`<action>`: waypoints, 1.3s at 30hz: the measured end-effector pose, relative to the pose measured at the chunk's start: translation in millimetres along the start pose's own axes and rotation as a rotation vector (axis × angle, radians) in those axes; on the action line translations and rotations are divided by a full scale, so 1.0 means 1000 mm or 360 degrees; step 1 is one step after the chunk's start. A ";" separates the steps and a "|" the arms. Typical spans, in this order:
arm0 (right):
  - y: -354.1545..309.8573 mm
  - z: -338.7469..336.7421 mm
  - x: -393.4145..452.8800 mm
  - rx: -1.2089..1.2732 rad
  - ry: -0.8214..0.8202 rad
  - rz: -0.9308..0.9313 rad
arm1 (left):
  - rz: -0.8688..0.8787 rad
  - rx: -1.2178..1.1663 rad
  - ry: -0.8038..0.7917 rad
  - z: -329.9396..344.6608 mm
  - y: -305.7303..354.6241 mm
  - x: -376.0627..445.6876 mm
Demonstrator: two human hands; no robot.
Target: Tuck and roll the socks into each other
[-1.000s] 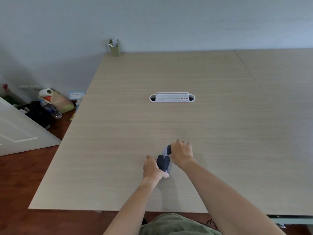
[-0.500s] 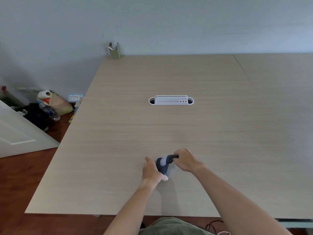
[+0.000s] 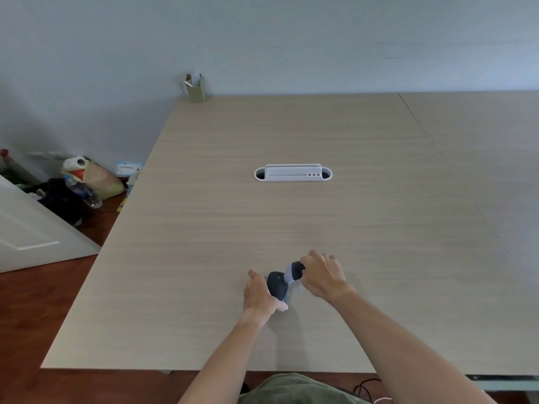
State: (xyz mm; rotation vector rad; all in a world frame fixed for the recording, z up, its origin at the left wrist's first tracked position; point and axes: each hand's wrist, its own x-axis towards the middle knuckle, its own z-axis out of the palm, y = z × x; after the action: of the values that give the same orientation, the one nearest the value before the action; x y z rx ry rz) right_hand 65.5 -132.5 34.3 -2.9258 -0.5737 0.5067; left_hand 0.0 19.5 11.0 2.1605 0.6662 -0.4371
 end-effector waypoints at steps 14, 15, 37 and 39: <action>0.005 0.003 -0.010 0.0294 -0.0015 -0.0333 | 0.0009 -0.0021 -0.0010 0.001 0.000 -0.001; 0.002 0.003 -0.011 0.0259 -0.0057 -0.0358 | 0.0011 -0.0021 -0.0016 0.001 -0.001 -0.001; -0.002 0.003 0.002 0.0446 -0.0182 -0.0191 | 0.0186 0.0692 -0.0132 0.001 0.004 0.013; -0.005 0.008 0.002 0.0273 -0.0177 -0.0136 | 0.0246 0.0721 -0.0090 0.006 0.005 0.012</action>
State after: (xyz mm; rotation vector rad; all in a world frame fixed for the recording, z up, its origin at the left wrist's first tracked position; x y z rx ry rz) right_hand 63.2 -126.8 26.9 -2.7123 -0.6313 0.6760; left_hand 12.4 15.9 4.4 2.5914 0.3886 -0.6084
